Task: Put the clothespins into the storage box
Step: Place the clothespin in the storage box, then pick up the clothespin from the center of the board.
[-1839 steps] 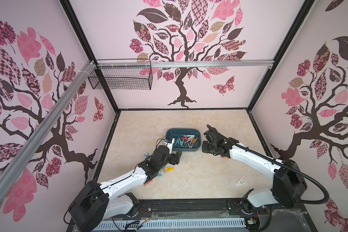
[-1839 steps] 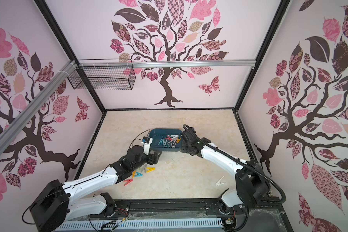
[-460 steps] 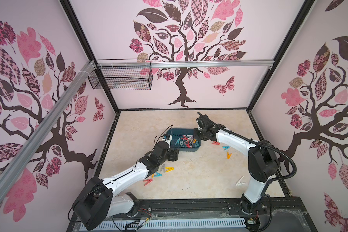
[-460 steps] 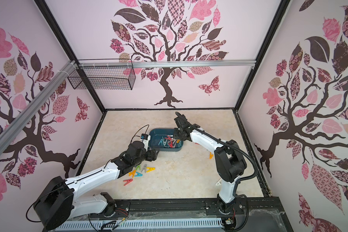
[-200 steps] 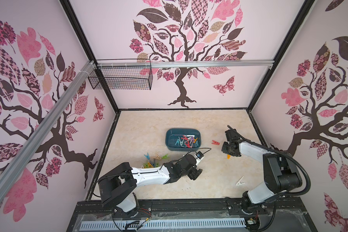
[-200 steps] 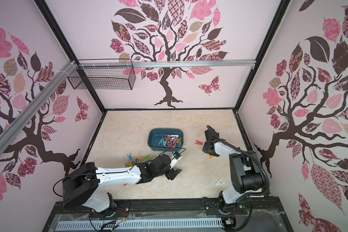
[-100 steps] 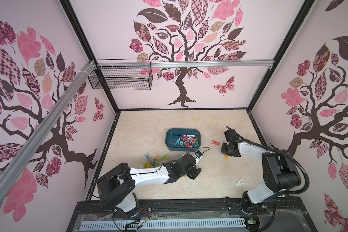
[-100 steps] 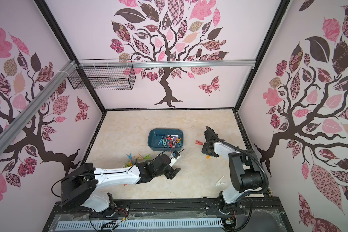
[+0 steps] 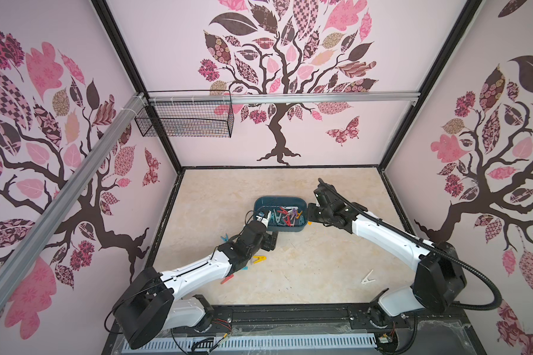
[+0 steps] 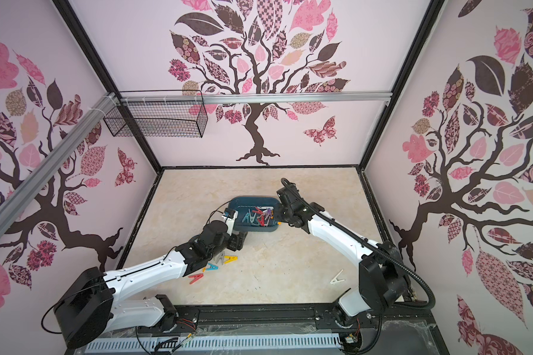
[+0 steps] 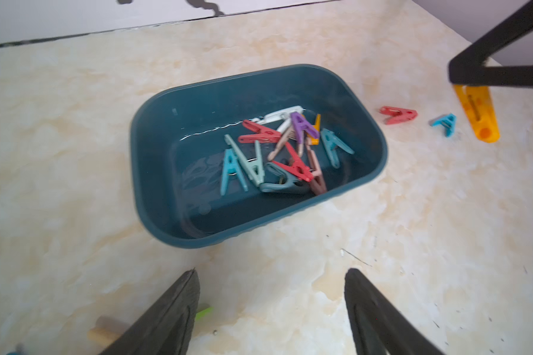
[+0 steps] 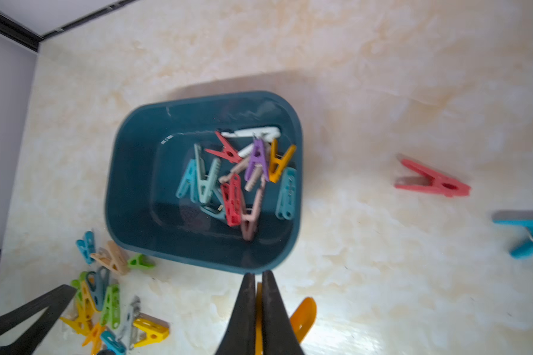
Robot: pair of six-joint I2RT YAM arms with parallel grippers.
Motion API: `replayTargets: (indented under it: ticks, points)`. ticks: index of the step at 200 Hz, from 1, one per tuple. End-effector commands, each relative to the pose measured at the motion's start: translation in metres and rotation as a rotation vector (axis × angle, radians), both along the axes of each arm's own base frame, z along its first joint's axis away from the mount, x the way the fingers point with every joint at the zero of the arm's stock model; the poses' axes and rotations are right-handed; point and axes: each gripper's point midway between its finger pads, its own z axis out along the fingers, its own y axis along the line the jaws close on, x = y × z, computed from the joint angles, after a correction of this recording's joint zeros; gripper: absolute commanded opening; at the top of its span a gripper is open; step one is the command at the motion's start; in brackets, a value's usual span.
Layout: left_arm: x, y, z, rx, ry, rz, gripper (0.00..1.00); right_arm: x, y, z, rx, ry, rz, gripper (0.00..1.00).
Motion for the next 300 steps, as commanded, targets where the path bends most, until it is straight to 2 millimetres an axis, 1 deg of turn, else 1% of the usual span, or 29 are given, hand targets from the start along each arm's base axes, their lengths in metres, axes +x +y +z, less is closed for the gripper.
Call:
replayTargets:
  ticks: [1,16,27,35,43,51,62,84,96,111,141,155,172,185,198,210,227,242,279,300]
  points:
    - [-0.003,0.014,-0.008,-0.079,0.052,0.067,0.78,0.014,0.015,-0.021,0.003,0.049,0.011,0.08]
    - [-0.006,0.016,-0.008,-0.078,0.059,0.065,0.78,0.024,0.021,-0.028,-0.008,0.05,0.019,0.09]
    - [-0.007,0.018,-0.009,-0.074,0.064,0.067,0.78,0.031,0.025,-0.032,-0.022,0.05,0.023,0.11]
    - [-0.008,0.018,-0.01,-0.075,0.065,0.068,0.78,0.036,0.026,-0.034,-0.035,0.05,0.022,0.15]
    - [-0.008,0.018,-0.01,-0.073,0.067,0.068,0.77,0.039,0.026,-0.035,-0.047,0.051,0.021,0.21]
    - [-0.008,0.017,-0.009,-0.075,0.066,0.063,0.77,0.041,0.025,-0.034,-0.062,0.049,0.017,0.28]
    - [-0.008,0.013,-0.007,-0.077,0.064,0.039,0.77,0.043,0.021,-0.029,-0.074,0.031,0.01,0.33]
    - [-0.009,0.002,0.0,-0.089,0.047,-0.014,0.77,0.042,0.007,-0.021,-0.089,0.011,-0.016,0.36]
    - [-0.011,-0.007,0.004,-0.088,0.028,-0.05,0.77,0.041,-0.012,-0.02,-0.1,0.014,-0.049,0.36]
    - [-0.017,-0.024,0.01,-0.064,-0.006,-0.115,0.77,0.04,-0.043,-0.024,-0.111,0.021,-0.112,0.36]
    - [-0.029,-0.063,0.015,0.003,-0.047,-0.254,0.77,0.03,-0.118,-0.049,-0.181,0.084,-0.272,0.37]
    - [-0.034,-0.081,0.012,0.023,-0.056,-0.308,0.77,0.023,-0.148,-0.059,-0.218,0.099,-0.341,0.38]
    - [-0.04,-0.099,0.005,0.057,-0.05,-0.363,0.77,0.018,-0.176,-0.071,-0.221,0.115,-0.407,0.38]
    - [-0.044,-0.114,0.0,0.077,-0.042,-0.407,0.77,0.015,-0.189,-0.079,-0.226,0.139,-0.433,0.39]
    - [-0.048,-0.125,-0.006,0.085,-0.02,-0.439,0.77,0.015,-0.194,-0.086,-0.237,0.156,-0.436,0.4]
    - [-0.051,-0.133,-0.007,0.072,-0.005,-0.454,0.77,0.015,-0.194,-0.093,-0.245,0.169,-0.433,0.41]
    - [-0.053,-0.137,-0.01,0.062,0.014,-0.465,0.77,0.014,-0.195,-0.104,-0.249,0.194,-0.44,0.41]
    - [-0.055,-0.138,-0.011,0.059,0.019,-0.467,0.77,0.012,-0.195,-0.113,-0.249,0.215,-0.443,0.41]
    - [-0.056,-0.133,-0.013,0.074,0.024,-0.46,0.77,0.008,-0.198,-0.127,-0.263,0.238,-0.45,0.39]
    - [-0.057,-0.132,-0.015,0.076,0.028,-0.455,0.77,0.004,-0.199,-0.133,-0.266,0.251,-0.45,0.36]
